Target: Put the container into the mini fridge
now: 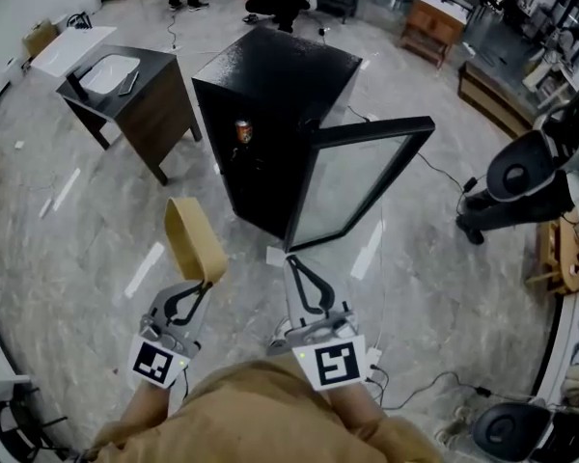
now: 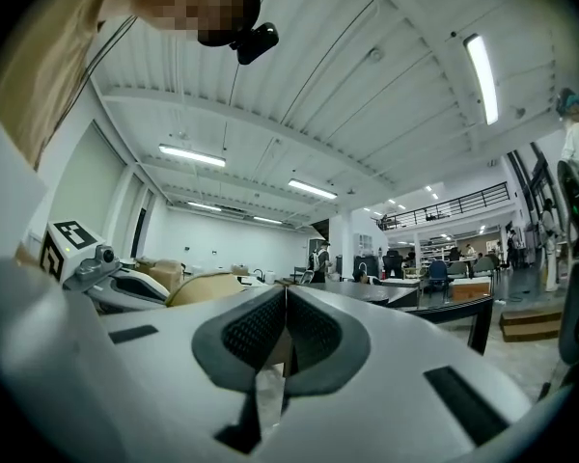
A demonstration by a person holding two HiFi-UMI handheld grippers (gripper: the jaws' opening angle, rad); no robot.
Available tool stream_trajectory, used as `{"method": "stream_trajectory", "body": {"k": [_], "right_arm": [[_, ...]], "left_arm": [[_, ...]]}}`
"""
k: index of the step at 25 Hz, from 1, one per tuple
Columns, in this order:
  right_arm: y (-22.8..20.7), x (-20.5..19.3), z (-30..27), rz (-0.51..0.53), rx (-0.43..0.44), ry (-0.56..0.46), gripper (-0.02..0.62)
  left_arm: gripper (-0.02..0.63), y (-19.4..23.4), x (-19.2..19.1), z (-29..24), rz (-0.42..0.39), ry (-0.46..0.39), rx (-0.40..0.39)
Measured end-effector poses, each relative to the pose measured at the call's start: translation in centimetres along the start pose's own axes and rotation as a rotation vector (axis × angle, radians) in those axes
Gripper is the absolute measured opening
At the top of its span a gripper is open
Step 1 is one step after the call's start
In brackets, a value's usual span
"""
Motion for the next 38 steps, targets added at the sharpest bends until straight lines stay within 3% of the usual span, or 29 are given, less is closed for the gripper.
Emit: {"method": "stream_trajectory", "body": {"k": [8,16,29,33,36,38], "right_arm": [[-5.0,-0.3,-4.2,0.005,0.045,-0.020,0.002],[-4.6,-1.7,-9.9,0.013,0.073,0.000,0.002],[-3.0,-4.2,-19.2,0.042,-0.040,0.049,0.002],[-2.9,-7.1,-21.6,0.051,-0.052,0.127,0.002],[-2.7,-9.8,-22.6,0.111,0.003,0.275,0.002],[-3.0,-10.9,-23.4,0.114,0.009,0.300,0.002]], "left_arm": [[0.018,1.7,1.2,-6.3,-0.024,0.008,0.032],[0.018,5.8,0.2,-8.4,-0.075,0.028,0.011],[0.018,16.2,-4.3,-13.6,-0.141,0.025,-0.214],[0.018,18.6,-7.5,-15.8,-0.130,0.061,-0.266],[0.018,19.5,-9.6,-17.6,-0.134,0.084,-0.306],[0.018,19.8,-10.7,-18.9,-0.148,0.100,-0.330]]}}
Point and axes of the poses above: the fingertips, and each gripper's own axes: z backward along the fingers, y to its left, x out of its top, the point moved 5 cm from there along z, backward along the fingers, and after that the axes turned 1 degree about z, right-handed, at the moved point
